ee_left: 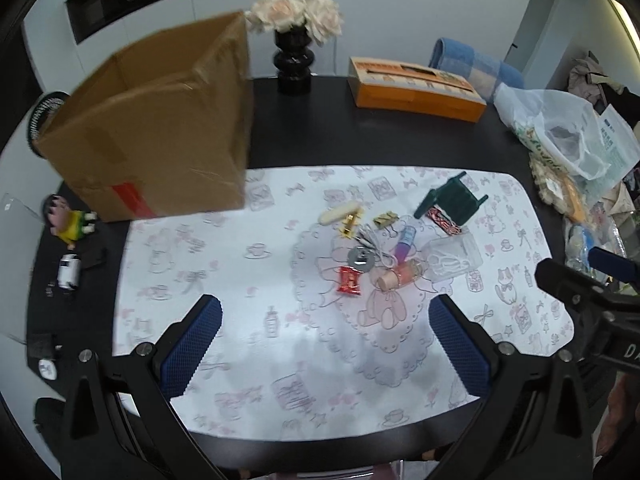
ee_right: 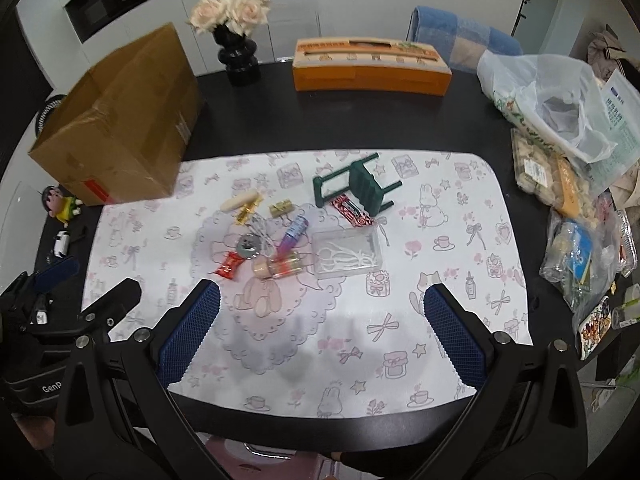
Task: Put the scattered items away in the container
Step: 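Grasp the clear plastic box with the right tool while the left tool grasps the red candy packet, then carry the plastic box with the right tool into the cardboard box while the left tool drops the candy there, then move both open tools back over the table mat, then grasp the pink-and-blue tube with the right tool while the left tool grasps the silver disc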
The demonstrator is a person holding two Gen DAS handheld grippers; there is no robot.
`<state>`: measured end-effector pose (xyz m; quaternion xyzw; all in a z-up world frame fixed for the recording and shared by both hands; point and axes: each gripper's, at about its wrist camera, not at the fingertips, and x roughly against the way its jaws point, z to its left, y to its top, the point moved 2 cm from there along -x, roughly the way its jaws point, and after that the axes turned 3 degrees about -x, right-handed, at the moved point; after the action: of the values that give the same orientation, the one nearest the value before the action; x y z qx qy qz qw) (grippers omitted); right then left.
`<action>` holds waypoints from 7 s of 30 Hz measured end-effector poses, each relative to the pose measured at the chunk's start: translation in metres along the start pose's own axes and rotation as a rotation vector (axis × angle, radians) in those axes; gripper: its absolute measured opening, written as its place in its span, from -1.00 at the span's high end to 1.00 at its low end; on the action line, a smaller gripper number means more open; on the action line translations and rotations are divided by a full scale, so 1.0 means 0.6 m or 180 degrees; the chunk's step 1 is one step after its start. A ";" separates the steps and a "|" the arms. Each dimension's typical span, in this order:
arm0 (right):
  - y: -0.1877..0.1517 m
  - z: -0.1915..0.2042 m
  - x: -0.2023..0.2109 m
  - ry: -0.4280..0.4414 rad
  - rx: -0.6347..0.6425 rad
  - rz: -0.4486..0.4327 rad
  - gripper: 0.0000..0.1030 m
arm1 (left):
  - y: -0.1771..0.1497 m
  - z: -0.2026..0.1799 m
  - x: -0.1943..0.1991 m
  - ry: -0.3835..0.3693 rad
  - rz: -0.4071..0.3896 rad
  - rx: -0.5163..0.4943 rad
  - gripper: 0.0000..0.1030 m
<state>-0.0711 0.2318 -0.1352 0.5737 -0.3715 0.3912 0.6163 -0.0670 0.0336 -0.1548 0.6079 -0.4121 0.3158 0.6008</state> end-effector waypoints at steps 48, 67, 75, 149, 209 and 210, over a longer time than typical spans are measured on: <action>-0.004 -0.033 -0.338 -0.0045 0.0367 0.0584 -0.72 | -0.034 -0.020 -0.258 0.0168 0.0477 -0.0334 -0.16; -0.007 -0.046 -0.258 0.0135 0.0177 0.0326 -0.70 | -0.033 0.033 -0.213 -0.0006 0.0341 -0.0027 0.63; 0.023 -0.005 -0.167 0.0278 0.0206 0.0138 -0.70 | 0.012 0.033 -0.140 0.0000 0.0136 0.0116 0.63; 0.258 0.281 0.013 0.0626 0.1018 -0.0587 -1.00 | 0.221 0.309 0.093 0.0478 -0.0572 0.0363 -0.64; -0.039 0.080 -0.327 0.0012 0.0656 0.0504 -0.99 | -0.052 0.084 -0.239 -0.0005 0.0495 0.0091 -0.71; -0.040 0.080 -0.329 0.0013 0.0660 0.0506 -0.94 | -0.051 0.085 -0.238 -0.0029 0.0483 0.0110 -0.71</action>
<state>-0.1324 0.1723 -0.3210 0.6023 -0.3722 0.4762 0.5215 -0.1115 -0.0016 -0.2990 0.5867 -0.4542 0.3647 0.5626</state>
